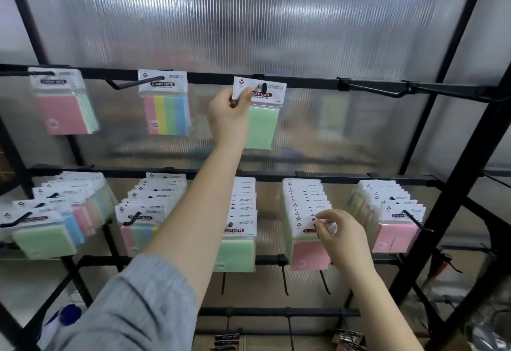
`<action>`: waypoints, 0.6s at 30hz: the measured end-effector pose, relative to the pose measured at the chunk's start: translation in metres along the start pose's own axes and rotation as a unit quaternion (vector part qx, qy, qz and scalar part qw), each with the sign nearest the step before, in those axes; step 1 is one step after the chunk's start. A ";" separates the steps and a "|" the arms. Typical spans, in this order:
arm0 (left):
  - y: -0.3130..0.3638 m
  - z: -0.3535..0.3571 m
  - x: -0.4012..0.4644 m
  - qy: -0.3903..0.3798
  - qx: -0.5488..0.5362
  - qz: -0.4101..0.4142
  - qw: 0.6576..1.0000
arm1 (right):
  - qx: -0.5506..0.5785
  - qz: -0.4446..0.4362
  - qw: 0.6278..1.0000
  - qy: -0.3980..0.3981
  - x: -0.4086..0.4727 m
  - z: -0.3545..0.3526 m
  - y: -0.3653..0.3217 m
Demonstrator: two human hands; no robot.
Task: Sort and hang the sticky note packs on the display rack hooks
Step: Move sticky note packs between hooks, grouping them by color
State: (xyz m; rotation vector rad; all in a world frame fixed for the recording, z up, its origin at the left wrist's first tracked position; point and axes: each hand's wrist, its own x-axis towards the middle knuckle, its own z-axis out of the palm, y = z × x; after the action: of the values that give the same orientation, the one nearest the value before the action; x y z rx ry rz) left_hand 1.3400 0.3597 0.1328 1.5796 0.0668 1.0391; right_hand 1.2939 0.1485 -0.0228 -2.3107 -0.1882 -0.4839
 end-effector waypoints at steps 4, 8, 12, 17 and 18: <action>-0.006 0.014 0.024 -0.010 0.028 -0.029 0.999 | -0.009 -0.003 1.000 0.005 0.004 -0.001 0.004; -0.013 0.025 0.037 -0.012 0.051 -0.074 0.996 | -0.009 0.005 1.000 0.014 0.009 -0.001 0.007; -0.016 0.033 0.039 -0.006 0.048 -0.120 0.992 | -0.015 0.007 1.000 0.013 0.011 -0.004 0.008; -0.016 0.036 0.041 0.005 0.057 -0.142 0.988 | -0.029 0.003 0.999 0.013 0.013 -0.006 0.010; -0.018 0.036 0.041 0.002 0.056 -0.145 0.988 | -0.033 0.003 0.999 0.013 0.013 -0.006 0.010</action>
State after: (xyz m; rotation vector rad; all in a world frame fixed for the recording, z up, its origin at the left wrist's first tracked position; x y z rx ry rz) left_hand 1.3964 0.3602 0.1446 1.6127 0.3543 0.8210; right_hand 1.3066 0.1370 -0.0203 -2.3676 -0.1545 -0.5241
